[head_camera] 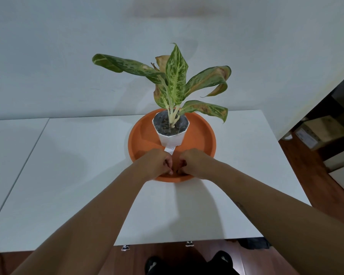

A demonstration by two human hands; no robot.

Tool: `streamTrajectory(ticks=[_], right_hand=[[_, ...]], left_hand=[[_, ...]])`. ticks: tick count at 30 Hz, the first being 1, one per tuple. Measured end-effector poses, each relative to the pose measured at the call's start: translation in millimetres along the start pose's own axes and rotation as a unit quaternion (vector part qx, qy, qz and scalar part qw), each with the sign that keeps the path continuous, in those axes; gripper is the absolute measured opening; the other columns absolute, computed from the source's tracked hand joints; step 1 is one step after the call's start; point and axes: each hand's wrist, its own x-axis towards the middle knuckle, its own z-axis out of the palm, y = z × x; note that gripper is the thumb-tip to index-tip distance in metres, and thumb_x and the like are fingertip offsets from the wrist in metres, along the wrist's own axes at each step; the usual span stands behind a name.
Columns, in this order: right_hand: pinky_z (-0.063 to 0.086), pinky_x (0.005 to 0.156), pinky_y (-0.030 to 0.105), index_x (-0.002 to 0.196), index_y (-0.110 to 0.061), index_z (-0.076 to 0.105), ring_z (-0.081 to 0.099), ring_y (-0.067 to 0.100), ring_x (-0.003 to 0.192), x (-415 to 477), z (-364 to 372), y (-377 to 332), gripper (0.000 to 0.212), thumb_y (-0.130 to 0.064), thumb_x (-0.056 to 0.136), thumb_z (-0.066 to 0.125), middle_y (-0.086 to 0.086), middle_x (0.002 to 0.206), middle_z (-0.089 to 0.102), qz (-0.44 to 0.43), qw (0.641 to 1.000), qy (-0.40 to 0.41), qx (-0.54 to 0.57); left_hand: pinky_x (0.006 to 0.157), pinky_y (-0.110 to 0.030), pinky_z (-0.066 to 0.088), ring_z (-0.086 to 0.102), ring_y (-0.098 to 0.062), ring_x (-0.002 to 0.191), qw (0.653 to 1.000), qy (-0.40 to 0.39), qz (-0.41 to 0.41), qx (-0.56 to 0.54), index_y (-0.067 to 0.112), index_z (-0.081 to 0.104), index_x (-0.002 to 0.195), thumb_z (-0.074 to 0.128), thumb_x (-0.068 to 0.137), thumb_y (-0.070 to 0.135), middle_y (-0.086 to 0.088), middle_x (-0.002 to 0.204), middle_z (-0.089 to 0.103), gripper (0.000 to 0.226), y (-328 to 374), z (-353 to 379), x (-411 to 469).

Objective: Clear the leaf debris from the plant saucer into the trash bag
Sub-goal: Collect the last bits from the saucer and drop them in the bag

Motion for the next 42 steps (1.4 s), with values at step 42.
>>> streamTrajectory(ticks=[42], right_hand=[[0.041, 0.051, 0.026, 0.08, -0.014, 0.067, 0.049, 0.016, 0.059, -199, -22, 272, 0.012, -0.02, 0.09, 0.063, 0.003, 0.063, 0.056, 0.126, 0.847, 0.157, 0.492]], left_hand=[[0.058, -0.013, 0.046, 0.061, -0.009, 0.065, 0.923, 0.173, -0.04, -0.341, 0.013, 0.068, 0.091, 0.063, 0.093, 0.022, 0.001, 0.077, 0.068, 0.01, 290, 166, 40]])
